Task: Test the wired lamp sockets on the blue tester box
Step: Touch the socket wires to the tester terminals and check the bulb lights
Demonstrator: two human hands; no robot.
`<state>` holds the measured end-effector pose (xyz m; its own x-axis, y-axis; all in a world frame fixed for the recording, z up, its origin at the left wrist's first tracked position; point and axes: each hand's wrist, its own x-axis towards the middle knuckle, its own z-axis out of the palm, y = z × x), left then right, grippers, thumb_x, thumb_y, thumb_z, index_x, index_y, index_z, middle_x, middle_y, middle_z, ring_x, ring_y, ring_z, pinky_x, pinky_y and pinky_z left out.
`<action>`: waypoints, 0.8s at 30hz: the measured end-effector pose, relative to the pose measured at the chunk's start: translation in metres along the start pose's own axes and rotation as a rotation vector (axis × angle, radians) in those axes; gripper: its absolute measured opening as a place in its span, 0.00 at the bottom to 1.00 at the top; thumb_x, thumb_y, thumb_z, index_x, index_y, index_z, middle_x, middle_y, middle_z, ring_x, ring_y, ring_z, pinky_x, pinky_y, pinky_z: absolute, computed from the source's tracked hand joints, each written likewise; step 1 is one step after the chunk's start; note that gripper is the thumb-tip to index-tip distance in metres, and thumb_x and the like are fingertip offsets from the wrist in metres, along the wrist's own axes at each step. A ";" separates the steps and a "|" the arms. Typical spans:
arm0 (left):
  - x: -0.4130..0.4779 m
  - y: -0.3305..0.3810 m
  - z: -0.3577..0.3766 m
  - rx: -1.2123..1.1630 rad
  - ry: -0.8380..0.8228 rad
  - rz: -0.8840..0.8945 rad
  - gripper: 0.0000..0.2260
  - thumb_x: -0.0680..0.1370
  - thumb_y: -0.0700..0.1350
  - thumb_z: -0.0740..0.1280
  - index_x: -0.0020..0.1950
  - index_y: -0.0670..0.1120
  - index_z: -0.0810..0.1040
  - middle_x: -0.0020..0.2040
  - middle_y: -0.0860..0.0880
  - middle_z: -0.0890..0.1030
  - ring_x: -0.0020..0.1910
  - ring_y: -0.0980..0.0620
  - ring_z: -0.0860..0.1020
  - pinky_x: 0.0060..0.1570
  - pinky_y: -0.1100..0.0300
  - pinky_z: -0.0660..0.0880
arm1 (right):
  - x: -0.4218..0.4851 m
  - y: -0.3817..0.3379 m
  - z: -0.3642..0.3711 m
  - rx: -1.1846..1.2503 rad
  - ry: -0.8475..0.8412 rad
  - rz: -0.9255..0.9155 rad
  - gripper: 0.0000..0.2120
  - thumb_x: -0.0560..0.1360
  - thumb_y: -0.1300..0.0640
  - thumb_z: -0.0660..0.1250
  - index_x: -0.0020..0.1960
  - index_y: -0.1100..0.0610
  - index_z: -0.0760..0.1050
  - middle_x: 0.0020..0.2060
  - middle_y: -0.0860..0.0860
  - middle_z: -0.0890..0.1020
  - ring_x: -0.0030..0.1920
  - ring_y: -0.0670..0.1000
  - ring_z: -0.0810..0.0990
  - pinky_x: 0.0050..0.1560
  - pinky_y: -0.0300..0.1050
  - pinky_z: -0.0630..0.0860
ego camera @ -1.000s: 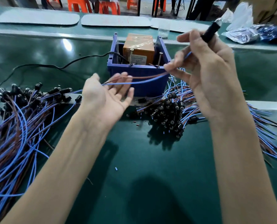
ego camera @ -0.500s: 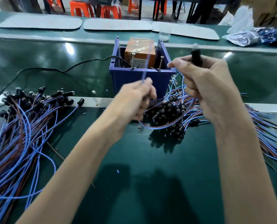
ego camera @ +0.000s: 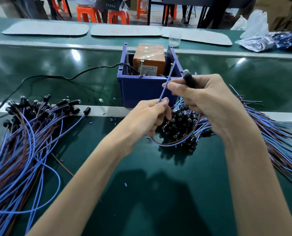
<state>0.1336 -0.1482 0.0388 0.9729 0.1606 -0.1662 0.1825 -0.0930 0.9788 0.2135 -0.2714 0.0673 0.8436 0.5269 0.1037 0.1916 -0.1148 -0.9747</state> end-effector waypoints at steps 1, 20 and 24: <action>0.001 -0.001 0.000 0.004 -0.007 -0.001 0.19 0.83 0.50 0.55 0.34 0.46 0.71 0.24 0.56 0.58 0.22 0.59 0.55 0.21 0.68 0.54 | -0.001 0.000 0.002 -0.015 -0.034 -0.006 0.03 0.72 0.59 0.72 0.45 0.58 0.83 0.19 0.40 0.70 0.21 0.41 0.66 0.24 0.27 0.60; 0.004 -0.011 -0.009 0.046 -0.127 0.062 0.17 0.83 0.52 0.53 0.36 0.48 0.65 0.26 0.58 0.61 0.24 0.59 0.56 0.25 0.66 0.54 | 0.001 0.001 -0.002 0.090 0.005 0.042 0.04 0.70 0.61 0.74 0.40 0.55 0.81 0.29 0.49 0.78 0.23 0.40 0.63 0.22 0.29 0.58; 0.005 -0.011 -0.012 0.079 -0.149 0.064 0.18 0.83 0.53 0.53 0.35 0.47 0.64 0.26 0.57 0.59 0.25 0.57 0.55 0.27 0.63 0.54 | 0.002 0.003 -0.008 0.106 0.006 0.045 0.03 0.69 0.61 0.75 0.38 0.56 0.82 0.35 0.57 0.72 0.25 0.43 0.60 0.21 0.31 0.56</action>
<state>0.1347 -0.1347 0.0285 0.9920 0.0046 -0.1260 0.1248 -0.1764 0.9764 0.2196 -0.2775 0.0662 0.8531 0.5183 0.0602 0.0996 -0.0485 -0.9938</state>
